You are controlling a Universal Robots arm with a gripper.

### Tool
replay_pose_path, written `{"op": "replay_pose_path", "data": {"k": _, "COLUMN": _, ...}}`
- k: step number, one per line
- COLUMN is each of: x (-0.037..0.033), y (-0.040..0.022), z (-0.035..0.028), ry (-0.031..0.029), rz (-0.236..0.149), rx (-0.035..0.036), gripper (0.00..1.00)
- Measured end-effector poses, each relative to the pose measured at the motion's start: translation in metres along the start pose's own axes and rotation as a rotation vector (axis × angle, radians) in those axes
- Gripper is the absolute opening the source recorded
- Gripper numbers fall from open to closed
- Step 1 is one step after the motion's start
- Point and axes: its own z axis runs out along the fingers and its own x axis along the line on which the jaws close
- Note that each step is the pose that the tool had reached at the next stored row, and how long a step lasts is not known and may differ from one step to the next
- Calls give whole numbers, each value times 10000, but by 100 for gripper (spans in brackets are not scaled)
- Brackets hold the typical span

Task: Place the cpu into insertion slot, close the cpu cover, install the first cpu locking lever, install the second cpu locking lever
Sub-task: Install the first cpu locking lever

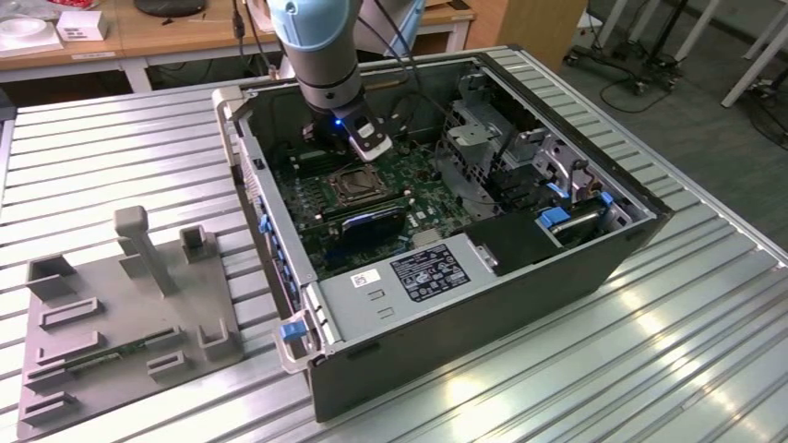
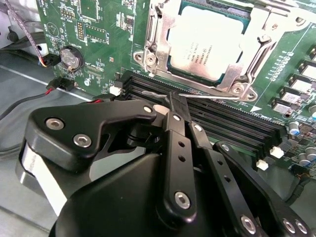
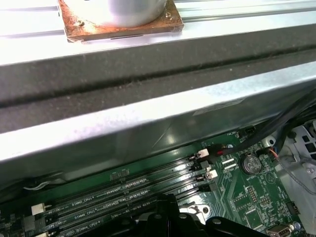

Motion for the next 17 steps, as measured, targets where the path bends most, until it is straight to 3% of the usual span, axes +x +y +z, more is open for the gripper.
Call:
{"op": "replay_pose_path", "data": {"k": 8, "x": 5, "y": 6, "z": 4, "ry": -3, "rz": 11, "rx": 3, "gripper": 11}}
{"op": "replay_pose_path", "data": {"k": 17, "x": 15, "y": -12, "z": 50, "ry": -47, "rz": 119, "rx": 32, "gripper": 11}}
